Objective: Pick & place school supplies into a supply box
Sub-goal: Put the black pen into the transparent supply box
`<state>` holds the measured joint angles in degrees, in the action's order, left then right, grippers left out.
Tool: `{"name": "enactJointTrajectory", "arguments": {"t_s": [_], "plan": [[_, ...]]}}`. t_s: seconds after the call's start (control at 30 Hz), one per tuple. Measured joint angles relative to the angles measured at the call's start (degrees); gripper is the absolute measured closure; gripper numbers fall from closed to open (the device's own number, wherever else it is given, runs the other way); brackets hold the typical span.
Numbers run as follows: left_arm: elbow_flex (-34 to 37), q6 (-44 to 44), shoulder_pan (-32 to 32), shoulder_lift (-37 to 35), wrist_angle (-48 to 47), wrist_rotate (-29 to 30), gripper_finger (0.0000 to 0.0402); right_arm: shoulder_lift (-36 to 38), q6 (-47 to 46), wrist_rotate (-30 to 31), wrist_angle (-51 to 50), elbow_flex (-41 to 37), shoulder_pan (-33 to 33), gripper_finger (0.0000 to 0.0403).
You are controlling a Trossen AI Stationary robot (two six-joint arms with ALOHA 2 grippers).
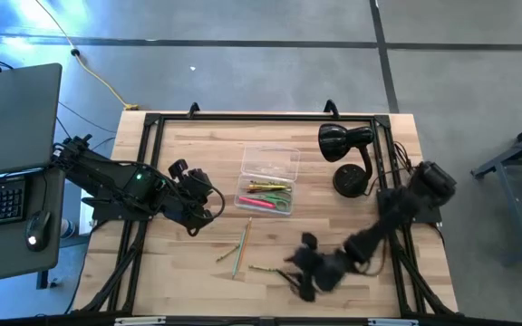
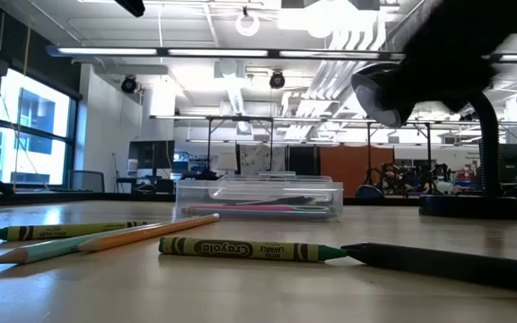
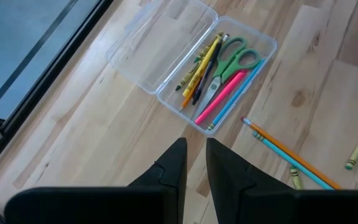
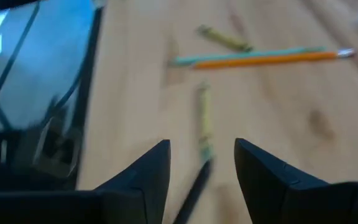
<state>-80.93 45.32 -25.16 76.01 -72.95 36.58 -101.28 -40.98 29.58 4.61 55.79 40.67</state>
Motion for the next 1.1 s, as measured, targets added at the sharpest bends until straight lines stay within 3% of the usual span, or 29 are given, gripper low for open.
{"name": "enactJointTrajectory", "arguments": {"t_s": [0.2, 0.33, 0.63, 1.1], "plan": [[0.0, 0.0, 0.0, 0.0, 0.1, 0.5, 0.0312, -4.1, -11.7, 7.3, 1.4, 0.0, 7.2, 0.0249], [0.0, 0.0, 0.0, 0.0, 0.1, 0.5, 0.0312, -7.5, -17.6, 7.6, 1.1, 0.0, 9.1, 0.0249], [0.0, 0.0, 0.0, 0.0, 0.0, -0.1, 0.0312, -11.2, -14.6, 11.0, -0.7, 0.0, 9.7, 0.025], [0.0, -1.7, 0.0, 0.0, -0.1, 0.1, 0.0312, -11.3, -14.8, 4.5, -3.0, 0.9, 7.2, 0.025]]}}
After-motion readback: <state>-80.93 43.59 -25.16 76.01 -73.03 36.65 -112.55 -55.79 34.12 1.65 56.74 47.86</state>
